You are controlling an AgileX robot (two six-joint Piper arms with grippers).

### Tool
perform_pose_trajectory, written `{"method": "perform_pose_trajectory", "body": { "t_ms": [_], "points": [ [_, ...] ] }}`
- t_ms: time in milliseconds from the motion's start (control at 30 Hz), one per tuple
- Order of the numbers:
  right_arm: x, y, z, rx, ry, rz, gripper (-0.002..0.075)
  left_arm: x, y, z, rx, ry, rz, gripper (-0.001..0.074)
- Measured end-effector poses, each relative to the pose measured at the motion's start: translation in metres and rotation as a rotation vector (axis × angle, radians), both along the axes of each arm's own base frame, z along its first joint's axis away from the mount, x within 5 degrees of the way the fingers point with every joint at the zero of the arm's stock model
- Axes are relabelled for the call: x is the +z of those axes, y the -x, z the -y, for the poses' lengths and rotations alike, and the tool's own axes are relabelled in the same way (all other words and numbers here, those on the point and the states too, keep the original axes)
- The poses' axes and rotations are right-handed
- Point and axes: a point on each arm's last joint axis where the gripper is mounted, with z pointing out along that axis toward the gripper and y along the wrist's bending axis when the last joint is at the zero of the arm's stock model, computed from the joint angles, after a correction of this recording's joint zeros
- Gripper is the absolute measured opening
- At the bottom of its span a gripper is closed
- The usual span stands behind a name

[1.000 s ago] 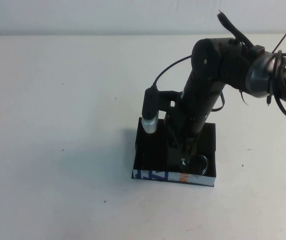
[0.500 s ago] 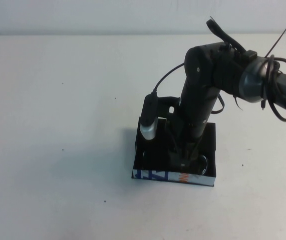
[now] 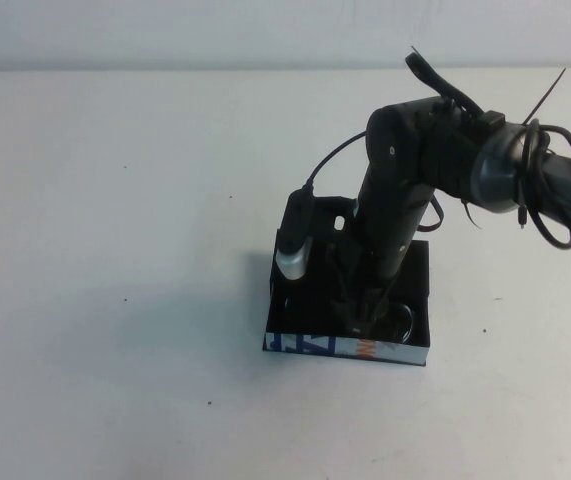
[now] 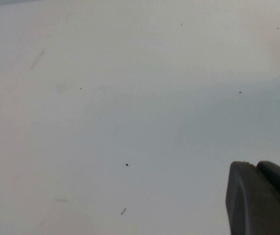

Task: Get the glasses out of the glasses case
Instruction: Pick up the glasses from the glasses case, then place the glasses on the table

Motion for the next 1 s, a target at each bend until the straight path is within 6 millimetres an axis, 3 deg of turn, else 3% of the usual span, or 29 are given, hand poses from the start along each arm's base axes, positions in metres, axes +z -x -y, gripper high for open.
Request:
{"method": "perform_pose_trajectory", "body": {
  "t_ms": [233, 400, 533, 633, 767, 900, 1000],
  "points": [
    [0.000, 0.000, -0.002, -0.013, -0.019, -0.008, 0.0055, 0.000, 0.000, 0.000, 0.000, 0.000, 0.000, -0.0004],
    [0.014, 0.004, 0.002, -0.072, -0.019, -0.009, 0.0008, 0.000, 0.000, 0.000, 0.000, 0.000, 0.000, -0.0004],
    [0.041, 0.011, 0.013, -0.175, 0.021, 0.025, 0.0007, 0.000, 0.000, 0.000, 0.000, 0.000, 0.000, -0.0004],
    [0.070, 0.012, 0.030, -0.343, -0.007, 0.051, 0.0006, 0.000, 0.000, 0.000, 0.000, 0.000, 0.000, -0.0004],
    [0.105, 0.010, 0.070, -0.621, -0.141, 0.007, 0.0006, 0.000, 0.000, 0.000, 0.000, 0.000, 0.000, -0.0004],
    [0.113, 0.021, 0.110, -0.789, -0.244, -0.104, 0.0006, 0.000, 0.000, 0.000, 0.000, 0.000, 0.000, -0.0005],
    [0.105, 0.044, 0.137, -0.894, -0.223, -0.161, 0.0006, 0.000, 0.000, 0.000, 0.000, 0.000, 0.000, -0.0004]
  ]
}}
